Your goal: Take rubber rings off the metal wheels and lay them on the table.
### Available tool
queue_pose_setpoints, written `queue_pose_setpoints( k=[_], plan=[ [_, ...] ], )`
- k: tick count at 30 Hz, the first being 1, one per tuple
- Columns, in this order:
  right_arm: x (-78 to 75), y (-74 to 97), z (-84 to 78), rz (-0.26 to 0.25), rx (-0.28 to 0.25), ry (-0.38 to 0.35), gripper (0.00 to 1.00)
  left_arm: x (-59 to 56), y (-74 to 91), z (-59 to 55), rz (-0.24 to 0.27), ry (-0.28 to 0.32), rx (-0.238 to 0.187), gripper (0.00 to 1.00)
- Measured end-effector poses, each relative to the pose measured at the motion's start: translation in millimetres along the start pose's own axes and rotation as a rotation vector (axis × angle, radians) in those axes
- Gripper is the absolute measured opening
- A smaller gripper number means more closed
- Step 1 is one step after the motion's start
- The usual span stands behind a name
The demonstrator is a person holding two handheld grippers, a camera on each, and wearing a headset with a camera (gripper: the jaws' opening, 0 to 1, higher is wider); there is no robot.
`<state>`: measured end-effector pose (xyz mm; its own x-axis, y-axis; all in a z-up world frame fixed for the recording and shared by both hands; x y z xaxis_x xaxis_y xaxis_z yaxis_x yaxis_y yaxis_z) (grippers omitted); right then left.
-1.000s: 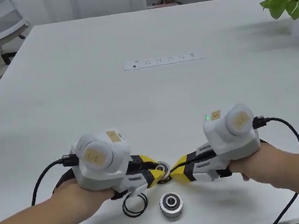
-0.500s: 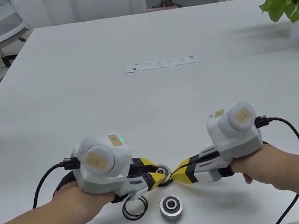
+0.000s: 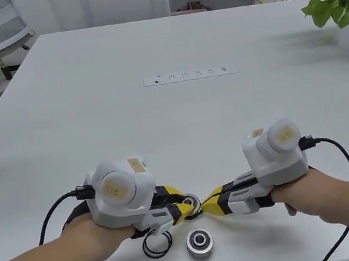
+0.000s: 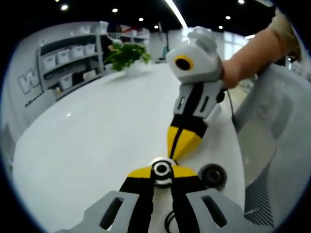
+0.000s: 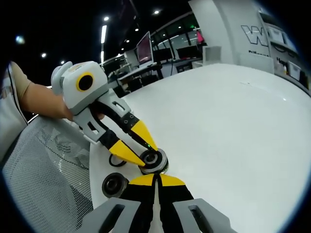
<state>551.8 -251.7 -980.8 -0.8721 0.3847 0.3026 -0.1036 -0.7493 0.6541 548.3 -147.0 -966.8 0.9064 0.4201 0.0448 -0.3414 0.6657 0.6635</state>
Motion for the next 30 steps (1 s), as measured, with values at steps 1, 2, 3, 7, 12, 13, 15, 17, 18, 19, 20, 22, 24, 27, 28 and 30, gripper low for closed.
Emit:
queue_pose_setpoints(
  k=[1,2,3,7,12,13,15,17,18,19,20,22,24,27,28,30],
  plan=[
    [0.1,0.0,0.1,0.000,-0.001,-0.002,0.00,-0.1,0.0,0.0,0.000,-0.001,0.000,0.13],
    [0.2,0.1,-0.1,0.001,-0.002,-0.004,0.00,-0.2,0.0,0.1,0.000,-0.002,0.000,0.13],
    [0.0,0.3,-0.2,0.002,-0.003,-0.005,0.00,-0.2,0.0,0.1,0.000,-0.002,0.001,0.13],
    [-0.4,0.6,-1.1,0.004,-0.005,-0.012,0.00,-0.9,-0.1,0.3,-0.001,-0.005,0.001,0.13],
    [0.3,1.6,-1.2,0.006,-0.007,-0.018,0.00,-1.1,-0.4,0.6,0.000,-0.010,0.003,0.12],
    [0.6,1.9,-1.2,0.007,-0.007,-0.019,0.00,-1.1,-0.4,0.7,0.000,-0.010,0.003,0.12],
    [0.9,2.8,-1.5,0.009,-0.007,-0.021,0.00,-1.0,-0.5,0.6,0.000,-0.010,0.004,0.12],
    [0.4,3.0,-1.7,0.008,-0.007,-0.021,0.00,-1.0,-0.6,0.5,0.000,-0.008,0.002,0.12],
    [0.2,2.5,-1.8,0.007,-0.006,-0.022,0.00,-1.1,-0.6,0.6,0.001,-0.005,0.001,0.12],
    [-0.1,1.8,-2.1,0.007,-0.004,-0.025,0.00,-1.2,-0.6,0.5,0.001,-0.004,0.000,0.12],
    [-0.1,1.2,-2.4,0.006,-0.002,-0.026,0.00,-1.2,-0.7,0.4,0.001,0.000,-0.001,0.12],
    [-0.5,0.7,-2.6,0.008,-0.007,-0.066,0.00,-1.3,-0.6,0.5,0.001,0.002,-0.002,0.12],
    [-2.2,1.3,-2.8,0.016,-0.024,-0.124,0.00,-1.6,-0.6,0.7,0.004,-0.001,0.000,0.12],
    [-4.8,2.7,-2.9,0.020,-0.045,-0.166,0.00,-1.5,-0.8,0.9,0.008,-0.002,0.003,0.12],
    [-5.5,3.4,-2.4,0.022,-0.053,-0.180,0.00,-1.7,-0.8,1.0,0.008,-0.003,0.005,0.12],
    [-6.5,4.3,0.4,0.026,-0.082,-0.213,0.00,-1.4,-0.9,1.1,0.009,-0.003,0.007,0.12]
  ],
)
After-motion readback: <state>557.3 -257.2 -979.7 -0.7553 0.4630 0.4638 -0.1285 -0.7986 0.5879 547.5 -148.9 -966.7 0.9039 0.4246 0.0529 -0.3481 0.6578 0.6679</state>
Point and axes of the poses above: the centre of the closed fingertips' face, and the gripper's own axes: y roughly backward along the fingers, x roughly to its left, z roughly out of its top, the point moved 6 cm from there along y, roughly backward along the fingers, and after that the axes turned 7 degrees about x, right-handed, at the moved point
